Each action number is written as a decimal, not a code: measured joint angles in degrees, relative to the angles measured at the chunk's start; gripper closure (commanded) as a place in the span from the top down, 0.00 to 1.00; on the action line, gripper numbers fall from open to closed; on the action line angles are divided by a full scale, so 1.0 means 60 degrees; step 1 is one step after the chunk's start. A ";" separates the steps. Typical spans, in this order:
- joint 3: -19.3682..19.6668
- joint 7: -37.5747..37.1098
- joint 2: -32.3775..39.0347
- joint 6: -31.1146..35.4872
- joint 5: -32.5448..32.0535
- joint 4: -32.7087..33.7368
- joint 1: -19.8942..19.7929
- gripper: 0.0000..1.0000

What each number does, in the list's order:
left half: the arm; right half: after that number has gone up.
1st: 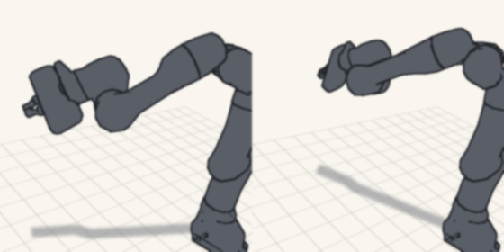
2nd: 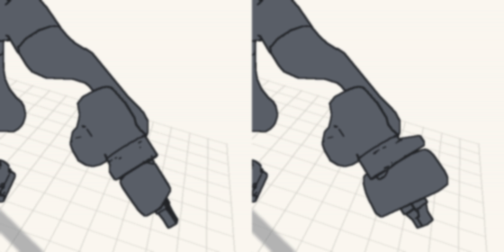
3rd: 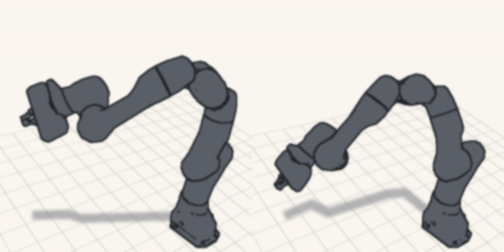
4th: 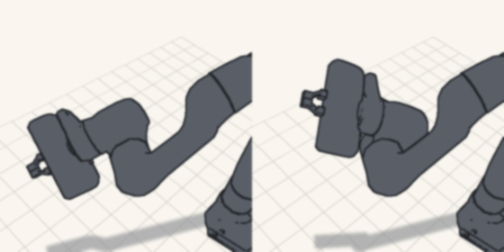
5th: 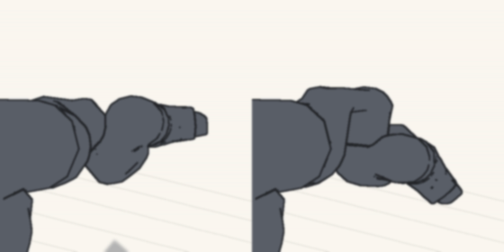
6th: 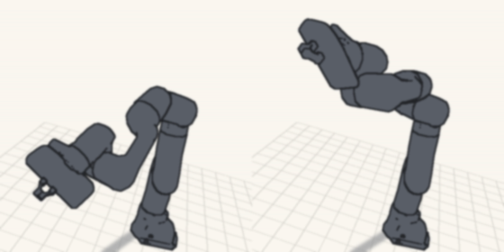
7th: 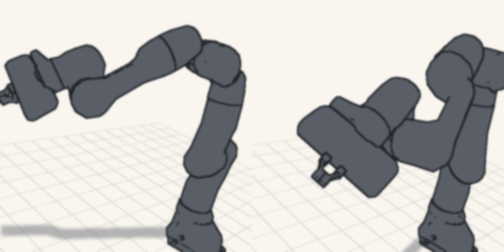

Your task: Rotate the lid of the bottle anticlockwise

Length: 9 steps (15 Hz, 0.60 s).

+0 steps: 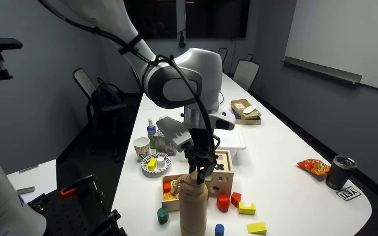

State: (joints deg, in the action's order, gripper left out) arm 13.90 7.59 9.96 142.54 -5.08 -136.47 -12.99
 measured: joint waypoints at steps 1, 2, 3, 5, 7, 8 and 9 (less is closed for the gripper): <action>-0.0046 0.0055 0.0000 0.0000 0.0004 0.0011 0.0000 0.20; -0.0098 0.0206 -0.0003 0.0000 0.0030 0.0023 -0.0002 0.20; -0.0147 0.0404 -0.0004 0.0000 0.0083 0.0043 -0.0003 0.20; -0.0228 0.0950 -0.0004 0.0000 0.0287 0.0075 -0.0014 0.20; -0.0247 0.1711 -0.0003 0.0000 0.0555 0.0097 -0.0046 0.20; -0.0263 0.2126 -0.0003 0.0000 0.0695 0.0104 -0.0096 0.20; -0.0281 0.2568 -0.0003 0.0000 0.0825 0.0106 -0.0161 0.20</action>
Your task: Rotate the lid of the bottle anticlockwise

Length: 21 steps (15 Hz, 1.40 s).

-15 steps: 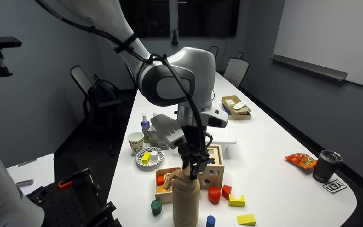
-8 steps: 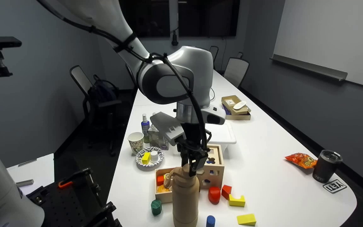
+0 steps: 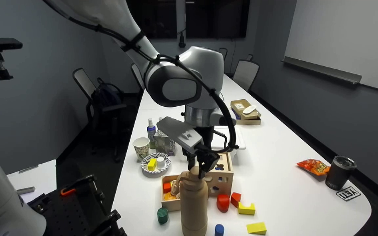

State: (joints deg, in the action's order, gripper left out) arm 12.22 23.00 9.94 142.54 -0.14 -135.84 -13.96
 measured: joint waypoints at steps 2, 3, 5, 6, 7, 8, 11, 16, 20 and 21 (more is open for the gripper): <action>-0.0046 0.0902 0.0000 -0.0001 0.0248 0.0003 -0.0150 0.20; -0.0081 0.1317 0.0000 -0.0004 0.0322 0.0002 -0.0234 0.20; -0.0129 0.2028 0.0002 -0.0011 0.0371 0.0003 -0.0342 0.20; -0.0142 0.2337 0.0002 -0.0013 0.0371 0.0003 -0.0358 0.20; -0.0155 0.2614 0.0002 -0.0013 0.0371 0.0003 -0.0359 0.20; -0.0173 0.2875 0.0002 -0.0013 0.0367 0.0005 -0.0359 0.20; -0.0237 0.3524 0.0006 -0.0013 0.0275 0.0019 -0.0341 0.20; -0.0400 0.4604 0.0059 -0.0059 0.0032 0.0106 -0.0335 0.20; -0.0455 0.5681 0.0191 -0.0354 -0.0124 0.0343 -0.0335 0.20; -0.0457 0.6010 0.0234 -0.0461 -0.0124 0.0421 -0.0335 0.20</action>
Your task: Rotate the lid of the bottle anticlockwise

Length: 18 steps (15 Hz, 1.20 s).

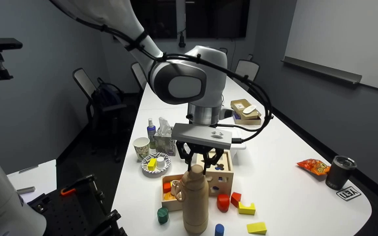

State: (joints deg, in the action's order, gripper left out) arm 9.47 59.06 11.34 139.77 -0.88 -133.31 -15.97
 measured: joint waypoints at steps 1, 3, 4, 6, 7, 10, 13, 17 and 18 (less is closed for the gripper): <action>-0.0001 0.0301 0.0042 -0.0111 -0.0002 0.0079 0.0000 0.20; -0.0002 0.0839 0.0117 -0.0314 -0.0040 0.0216 0.0000 0.20; -0.0005 0.1052 0.0150 -0.0400 -0.0116 0.0278 0.0003 0.20; -0.0017 0.1381 0.0196 -0.0553 -0.0306 0.0370 0.0019 0.20; -0.0028 0.1454 0.0209 -0.0601 -0.0421 0.0395 0.0034 0.20; -0.0063 0.1569 0.0220 -0.0645 -0.0663 0.0407 0.0117 0.20; -0.0071 0.1334 0.0236 -0.0640 -0.0845 0.0407 0.0251 0.20; -0.0068 0.0131 0.0249 -0.0609 -0.0873 0.0408 0.0339 0.20; -0.0059 -0.0288 0.0250 -0.0602 -0.0873 0.0408 0.0339 0.20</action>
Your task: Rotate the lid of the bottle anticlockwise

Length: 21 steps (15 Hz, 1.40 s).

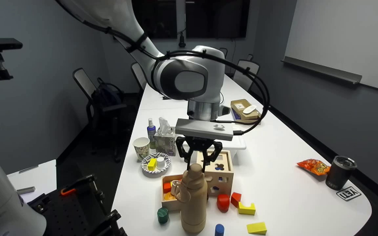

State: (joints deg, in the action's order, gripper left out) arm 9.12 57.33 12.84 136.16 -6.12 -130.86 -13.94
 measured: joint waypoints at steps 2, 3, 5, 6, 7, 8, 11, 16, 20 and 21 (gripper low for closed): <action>0.0038 -0.0843 0.0002 0.0013 0.0000 -0.0001 0.0003 0.20; 0.0072 -0.1272 0.0003 0.0046 -0.0027 -0.0004 0.0011 0.20; 0.0151 -0.2325 0.0002 0.0112 -0.0264 -0.0007 0.0044 0.20; 0.0184 -0.2922 -0.0003 0.0114 -0.0426 -0.0004 0.0054 0.20; 0.0203 -0.3513 -0.0008 0.0114 -0.0572 -0.0003 0.0059 0.20; 0.0206 -0.4118 -0.0011 0.0114 -0.0715 -0.0003 0.0065 0.20; 0.0204 -0.5788 -0.0011 0.0112 -0.1029 -0.0013 0.0178 0.20; 0.0213 -0.7937 0.0001 0.0111 -0.1431 -0.0048 0.0528 0.20; 0.0268 -0.9382 0.0011 0.0082 -0.1681 -0.0057 0.0586 0.20; 0.0308 -0.9680 0.0017 0.0081 -0.1714 -0.0060 0.0601 0.20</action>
State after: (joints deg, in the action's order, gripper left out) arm 10.97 -0.75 12.94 136.65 -16.40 -131.22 -10.33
